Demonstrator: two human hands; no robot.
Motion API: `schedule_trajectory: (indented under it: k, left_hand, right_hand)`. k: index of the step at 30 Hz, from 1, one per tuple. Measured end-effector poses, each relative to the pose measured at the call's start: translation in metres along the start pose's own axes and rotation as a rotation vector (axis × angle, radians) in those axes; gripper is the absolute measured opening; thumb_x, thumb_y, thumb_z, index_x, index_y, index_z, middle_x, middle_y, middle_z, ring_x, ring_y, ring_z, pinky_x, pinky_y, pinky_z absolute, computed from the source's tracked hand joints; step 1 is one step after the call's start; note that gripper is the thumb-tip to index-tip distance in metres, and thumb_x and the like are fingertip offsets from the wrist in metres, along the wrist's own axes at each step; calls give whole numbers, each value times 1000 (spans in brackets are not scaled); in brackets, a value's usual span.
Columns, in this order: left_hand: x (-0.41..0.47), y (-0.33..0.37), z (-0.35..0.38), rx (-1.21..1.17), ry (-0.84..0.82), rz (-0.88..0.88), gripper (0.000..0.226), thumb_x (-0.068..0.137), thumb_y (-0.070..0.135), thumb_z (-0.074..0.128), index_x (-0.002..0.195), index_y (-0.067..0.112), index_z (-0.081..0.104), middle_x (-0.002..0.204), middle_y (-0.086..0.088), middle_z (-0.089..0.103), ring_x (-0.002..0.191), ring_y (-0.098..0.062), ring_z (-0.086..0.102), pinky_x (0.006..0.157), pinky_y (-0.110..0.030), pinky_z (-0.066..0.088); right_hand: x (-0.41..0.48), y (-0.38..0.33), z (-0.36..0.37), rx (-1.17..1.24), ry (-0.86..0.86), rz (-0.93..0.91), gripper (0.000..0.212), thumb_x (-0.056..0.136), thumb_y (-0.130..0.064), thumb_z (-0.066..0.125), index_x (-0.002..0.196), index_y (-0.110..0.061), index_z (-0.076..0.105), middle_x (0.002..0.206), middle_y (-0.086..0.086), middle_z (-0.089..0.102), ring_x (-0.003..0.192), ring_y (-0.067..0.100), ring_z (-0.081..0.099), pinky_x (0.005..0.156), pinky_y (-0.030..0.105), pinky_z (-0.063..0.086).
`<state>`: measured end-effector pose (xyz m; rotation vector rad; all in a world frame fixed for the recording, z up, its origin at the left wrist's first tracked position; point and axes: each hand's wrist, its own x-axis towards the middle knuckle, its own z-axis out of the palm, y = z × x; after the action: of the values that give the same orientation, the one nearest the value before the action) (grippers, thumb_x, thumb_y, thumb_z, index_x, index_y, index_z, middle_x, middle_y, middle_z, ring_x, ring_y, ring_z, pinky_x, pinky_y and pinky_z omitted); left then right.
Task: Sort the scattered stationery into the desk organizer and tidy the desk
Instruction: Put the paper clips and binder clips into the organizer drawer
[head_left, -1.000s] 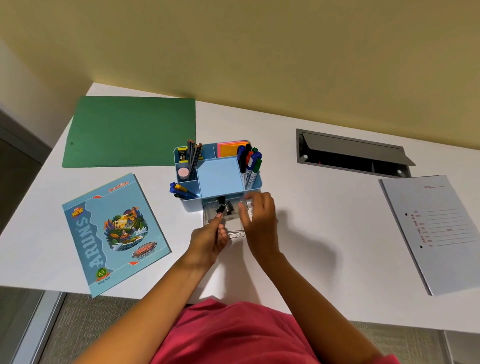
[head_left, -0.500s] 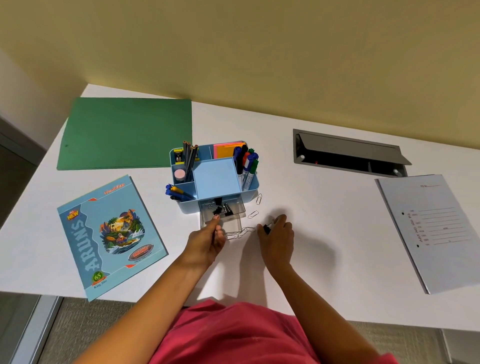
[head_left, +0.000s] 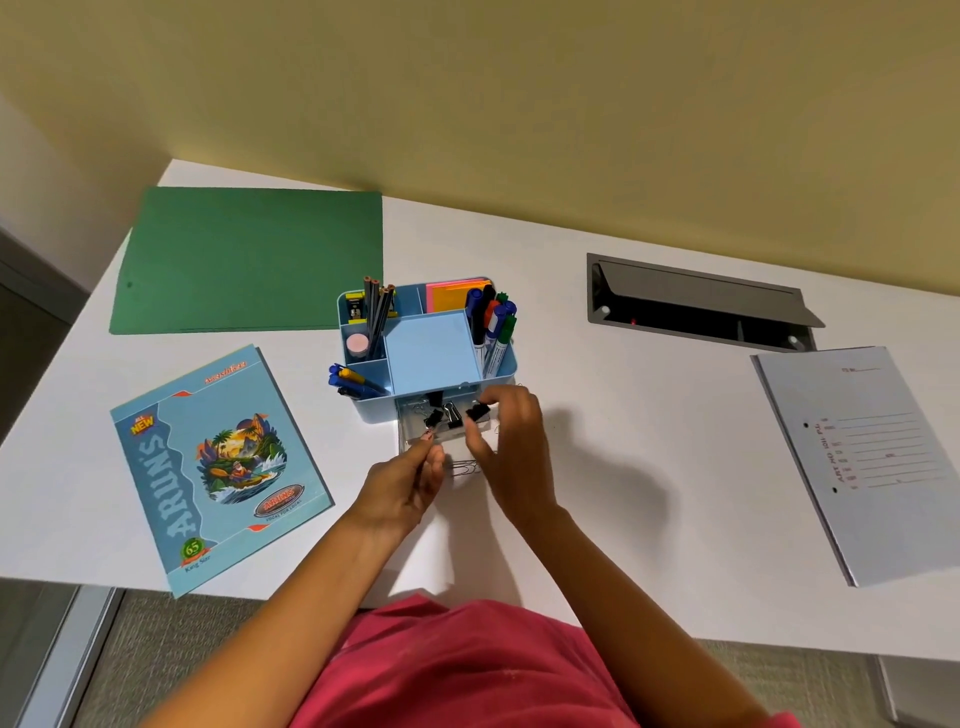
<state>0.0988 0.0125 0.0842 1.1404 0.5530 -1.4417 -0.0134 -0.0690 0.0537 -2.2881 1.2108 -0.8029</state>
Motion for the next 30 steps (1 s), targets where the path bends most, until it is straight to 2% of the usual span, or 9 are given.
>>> schedule_trajectory:
  k: [3, 5, 10, 14, 16, 19, 23, 27, 30]
  left_hand:
    - [0, 1, -1, -15, 10, -4, 14, 90, 13, 62, 82, 2, 64, 54, -6, 64, 42, -8, 61, 45, -15, 53]
    - [1, 2, -1, -29, 10, -1, 15, 91, 13, 61, 82, 2, 64, 54, -5, 63, 41, -8, 60, 45, -15, 52]
    - [2, 5, -1, -67, -24, -2, 14, 91, 14, 60, 90, 0, 63, 70, -6, 60, 39, -4, 55, 41, -13, 50]
    - [2, 7, 4, -67, -15, -8, 12, 91, 10, 59, 84, 0, 62, 49, -2, 56, 35, -4, 53, 41, -11, 48]
    - [1, 8, 7, -58, -30, -8, 12, 92, 10, 58, 84, 1, 62, 47, 0, 54, 34, -4, 51, 40, -9, 46]
    - [1, 12, 14, -52, -71, 4, 16, 95, 11, 54, 80, 6, 59, 43, 1, 51, 32, -2, 47, 37, -6, 40]
    - [0, 17, 23, -96, -139, 2, 22, 97, 13, 50, 76, 10, 54, 43, 5, 48, 31, -1, 43, 37, -6, 35]
    - [0, 19, 33, -144, -174, 9, 23, 97, 15, 49, 75, 9, 53, 42, 6, 47, 32, -1, 44, 36, -7, 36]
    - [2, 17, 36, -137, -177, 20, 22, 96, 15, 50, 75, 9, 53, 42, 5, 48, 32, -1, 44, 36, -7, 37]
  right_hand:
    - [-1, -4, 9, -25, -17, -43, 22, 82, -21, 63, 100, -9, 60, 97, 9, 65, 89, 21, 58, 74, 26, 50]
    - [-2, -4, 11, -37, -16, -35, 23, 82, -20, 65, 101, -9, 60, 100, 9, 64, 91, 22, 57, 76, 29, 52]
    - [-10, 3, 7, -73, 65, -41, 17, 94, -17, 46, 108, -11, 53, 113, 12, 54, 104, 21, 47, 88, 24, 44]
    - [-22, 6, 1, -82, 48, -4, 15, 93, -6, 47, 100, -7, 60, 107, 9, 51, 97, 22, 46, 80, 14, 33]
    - [-26, 5, 0, -93, 21, 16, 18, 89, -7, 45, 98, -9, 60, 105, 7, 49, 96, 21, 45, 77, 12, 32]
    - [-27, 5, 3, -97, -8, 31, 19, 89, -7, 44, 99, -11, 60, 104, 8, 51, 96, 21, 45, 76, 13, 32]
    - [-26, 6, 4, -75, -22, 49, 22, 85, 2, 52, 101, -12, 59, 105, 8, 52, 96, 19, 45, 73, 18, 39]
    - [-27, 5, 3, -82, -27, 55, 24, 85, -4, 44, 101, -13, 60, 105, 7, 51, 96, 19, 44, 69, 23, 45]
    - [-29, 6, 2, -83, -37, 68, 29, 80, 6, 53, 101, -13, 60, 106, 7, 51, 96, 19, 44, 68, 25, 45]
